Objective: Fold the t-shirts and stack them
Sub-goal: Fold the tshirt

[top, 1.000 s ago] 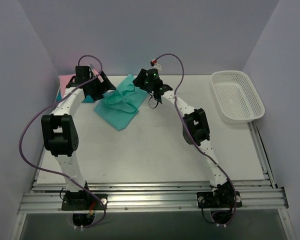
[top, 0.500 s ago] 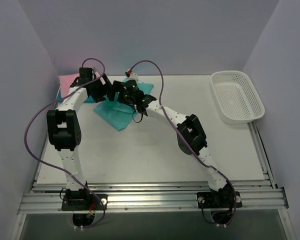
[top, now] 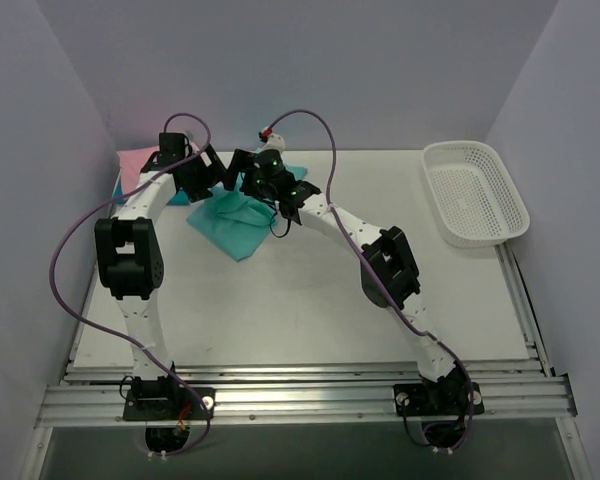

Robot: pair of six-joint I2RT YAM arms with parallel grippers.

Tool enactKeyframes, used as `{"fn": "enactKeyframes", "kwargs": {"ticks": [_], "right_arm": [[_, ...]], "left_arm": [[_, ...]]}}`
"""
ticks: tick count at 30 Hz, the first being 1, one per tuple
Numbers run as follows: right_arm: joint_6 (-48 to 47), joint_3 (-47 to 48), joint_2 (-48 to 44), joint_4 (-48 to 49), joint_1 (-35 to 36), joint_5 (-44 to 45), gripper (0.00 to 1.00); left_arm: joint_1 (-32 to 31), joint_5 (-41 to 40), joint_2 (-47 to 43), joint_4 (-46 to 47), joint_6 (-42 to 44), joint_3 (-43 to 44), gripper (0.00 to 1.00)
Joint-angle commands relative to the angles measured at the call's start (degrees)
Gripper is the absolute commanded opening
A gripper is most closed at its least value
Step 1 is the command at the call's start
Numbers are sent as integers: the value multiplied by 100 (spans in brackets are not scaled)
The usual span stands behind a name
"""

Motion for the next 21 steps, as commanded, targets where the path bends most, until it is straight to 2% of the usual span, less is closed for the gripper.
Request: {"fn": "enactKeyframes", "kwargs": {"ticks": [1, 10, 15, 21], "right_arm": [[-53, 342, 123, -7, -32, 93, 78], [43, 632, 677, -16, -40, -74, 65], [70, 606, 783, -7, -58, -74, 64], [70, -34, 502, 168, -93, 14, 64]], "left_arm": [[18, 204, -182, 251, 20, 25, 94], [9, 309, -296, 321, -24, -36, 94], [17, 336, -410, 383, -32, -124, 94], [26, 345, -385, 480, -59, -124, 94]]}}
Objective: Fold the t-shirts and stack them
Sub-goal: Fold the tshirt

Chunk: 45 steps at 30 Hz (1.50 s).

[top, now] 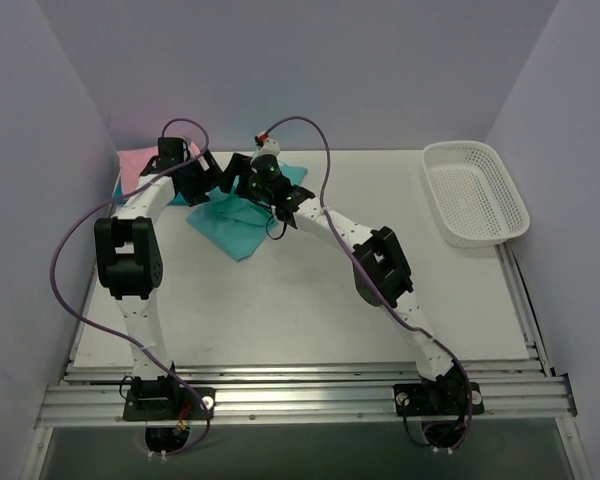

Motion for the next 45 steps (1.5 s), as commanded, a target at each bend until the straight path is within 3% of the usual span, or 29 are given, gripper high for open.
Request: {"fn": "enactKeyframes", "kwargs": {"ticks": [1, 21, 27, 37, 40, 43, 45], "right_arm": [[-81, -509, -66, -170, -106, 324, 64], [-239, -1433, -805, -108, 166, 1106, 66], [-257, -1232, -586, -231, 157, 1107, 66], [-511, 86, 362, -556, 69, 1212, 66], [-503, 736, 802, -706, -18, 1186, 62], [-468, 1036, 1049, -636, -97, 1159, 44], [-468, 1124, 1163, -583, -133, 1177, 24]], "left_arm": [[-31, 375, -332, 333, -41, 110, 94], [40, 208, 310, 386, -41, 602, 94], [48, 243, 126, 474, -41, 444, 94], [48, 603, -243, 544, -103, 93, 94], [40, 648, -410, 579, -103, -48, 94], [40, 639, -577, 553, -68, -118, 94], [31, 674, -647, 570, -59, -189, 94]]}}
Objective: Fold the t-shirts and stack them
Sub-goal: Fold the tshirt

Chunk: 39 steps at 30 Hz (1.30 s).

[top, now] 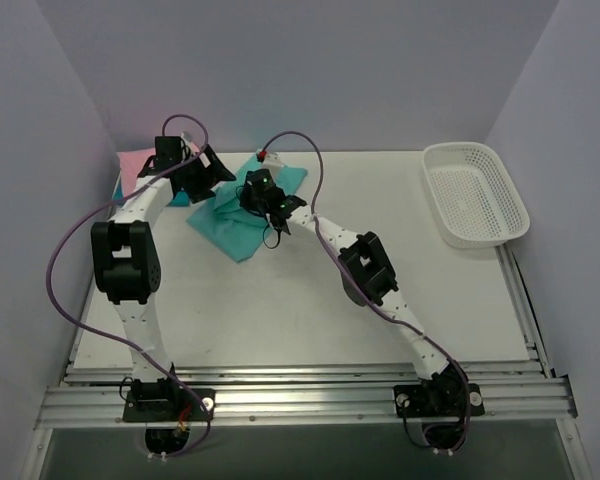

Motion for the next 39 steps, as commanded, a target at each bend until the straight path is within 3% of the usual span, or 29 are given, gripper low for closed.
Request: {"fn": "enactKeyframes", "kwargs": {"ticks": [1, 2, 3, 11, 13, 14, 16, 17, 18, 27, 39], "right_arm": [[-50, 424, 149, -19, -170, 141, 17], [-42, 451, 167, -19, -188, 158, 3], [-33, 460, 167, -19, -214, 159, 0], [-50, 338, 114, 69, -337, 159, 1], [-42, 285, 80, 139, -337, 159, 19], [-59, 206, 62, 191, -337, 150, 51], [-138, 179, -8, 323, -337, 97, 75], [-173, 179, -43, 341, -337, 97, 96], [-208, 197, -105, 385, -337, 97, 100], [-525, -39, -1078, 358, -302, 370, 100], [-209, -2745, -2707, 605, 339, 818, 95]], "left_arm": [[11, 213, -488, 282, 42, -51, 94], [20, 222, -506, 282, 42, -60, 94], [20, 213, -506, 282, 33, -60, 94], [20, 38, -970, 352, 7, -297, 94], [29, -137, -1121, 361, 24, -420, 94], [29, -182, -1269, 361, 33, -464, 94], [29, -296, -1411, 379, 42, -604, 94], [29, -323, -1551, 387, 42, -657, 94], [29, -367, -1622, 414, 42, -719, 94], [2, -1140, -2536, 959, -248, -1870, 94], [-6, -1352, -2862, 1091, -345, -2231, 94]]}}
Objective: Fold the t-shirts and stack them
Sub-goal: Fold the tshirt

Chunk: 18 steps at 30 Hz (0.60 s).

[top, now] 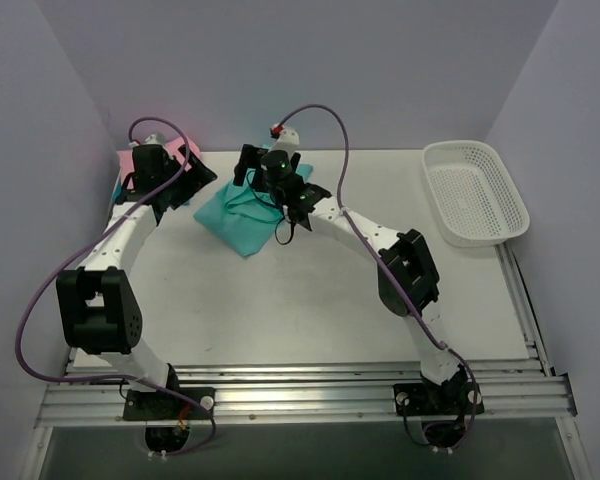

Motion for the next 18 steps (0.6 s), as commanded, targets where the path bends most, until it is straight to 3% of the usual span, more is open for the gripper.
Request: {"fn": "enactKeyframes", "kwargs": {"ticks": [1, 10, 18], "right_arm": [[167, -599, -163, 76, 313, 225, 92], [361, -653, 355, -73, 568, 147, 79], [317, -266, 900, -135, 490, 147, 77]], "left_arm": [[-2, -69, -234, 437, -48, -4, 94], [7, 81, -199, 534, -74, -118, 94], [16, 90, -252, 560, -39, -179, 94]]}}
